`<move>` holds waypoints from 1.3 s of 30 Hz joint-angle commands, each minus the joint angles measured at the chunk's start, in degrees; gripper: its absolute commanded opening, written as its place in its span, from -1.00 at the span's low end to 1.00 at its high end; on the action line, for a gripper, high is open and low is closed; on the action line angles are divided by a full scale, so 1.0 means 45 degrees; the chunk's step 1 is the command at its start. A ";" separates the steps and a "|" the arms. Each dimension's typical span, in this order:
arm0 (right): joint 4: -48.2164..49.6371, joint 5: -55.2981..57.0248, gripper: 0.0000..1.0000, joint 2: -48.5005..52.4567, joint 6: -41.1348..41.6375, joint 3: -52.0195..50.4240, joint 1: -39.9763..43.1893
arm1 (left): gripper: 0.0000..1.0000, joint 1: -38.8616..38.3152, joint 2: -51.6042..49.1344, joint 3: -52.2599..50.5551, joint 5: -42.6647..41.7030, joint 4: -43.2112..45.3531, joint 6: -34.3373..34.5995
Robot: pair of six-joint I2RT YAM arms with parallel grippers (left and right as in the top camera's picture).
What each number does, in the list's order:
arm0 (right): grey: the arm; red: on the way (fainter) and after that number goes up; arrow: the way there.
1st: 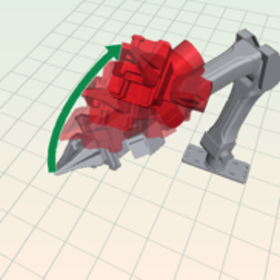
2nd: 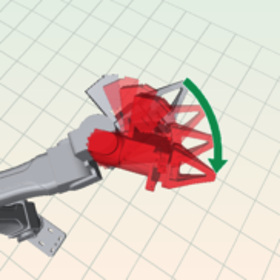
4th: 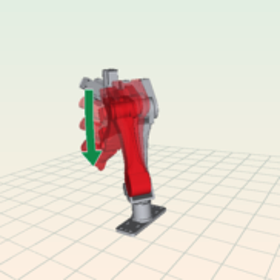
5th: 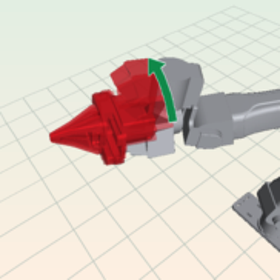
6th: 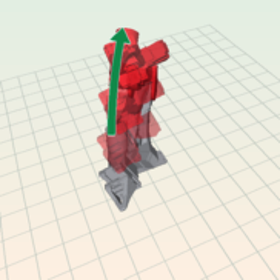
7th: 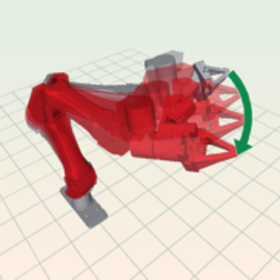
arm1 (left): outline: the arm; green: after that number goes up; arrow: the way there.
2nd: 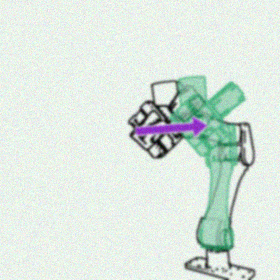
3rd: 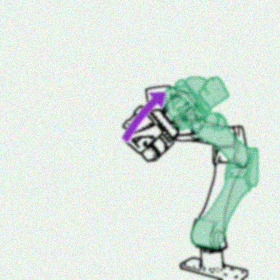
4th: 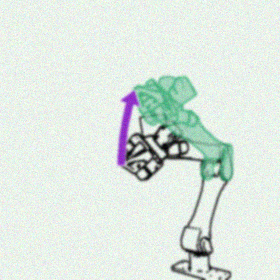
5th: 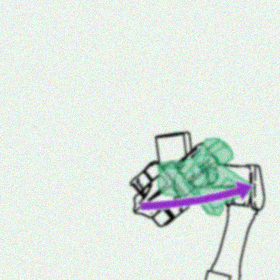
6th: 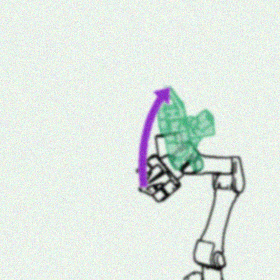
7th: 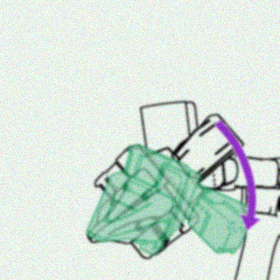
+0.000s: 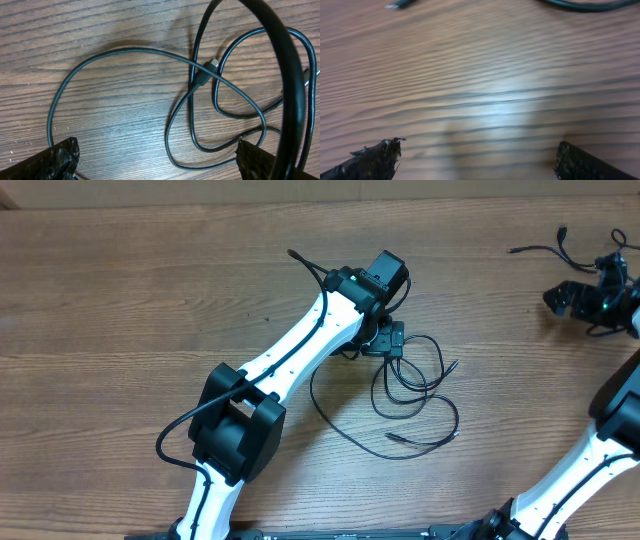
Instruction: Untangle cables
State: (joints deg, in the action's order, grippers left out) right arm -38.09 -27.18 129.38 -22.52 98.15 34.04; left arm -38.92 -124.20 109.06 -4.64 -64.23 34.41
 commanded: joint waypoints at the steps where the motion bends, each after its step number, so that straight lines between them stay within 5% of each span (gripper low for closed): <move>1: -0.0554 -0.0359 0.99 -0.1991 0.0092 0.0039 -0.0753 | 0.99 -0.0024 -0.0214 -0.0068 0.0141 0.0000 0.0068; 6: -0.1690 -0.0364 1.00 -0.3235 0.0107 0.0039 -0.1753 | 0.99 -0.0024 -0.0214 -0.0068 0.0141 0.0000 0.0068; 14: -0.3293 -0.0423 1.00 -0.4459 0.2691 0.0039 -0.3230 | 0.99 -0.0024 -0.0214 -0.0068 0.0141 0.0000 0.0068; 24: -0.6387 -0.0593 1.00 -0.4799 0.2618 0.0039 -0.4935 | 0.99 0.0083 -0.0204 -0.0044 -0.0306 0.0423 -0.0112; 39: -0.6727 -0.0549 1.00 -0.4799 0.1894 0.0039 -0.5761 | 0.99 0.2924 0.2297 0.0627 -0.3983 0.0743 -0.2516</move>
State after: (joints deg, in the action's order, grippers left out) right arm -67.05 -29.17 110.04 -11.27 98.13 8.43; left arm -29.43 -121.30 109.51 -18.98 -60.99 26.41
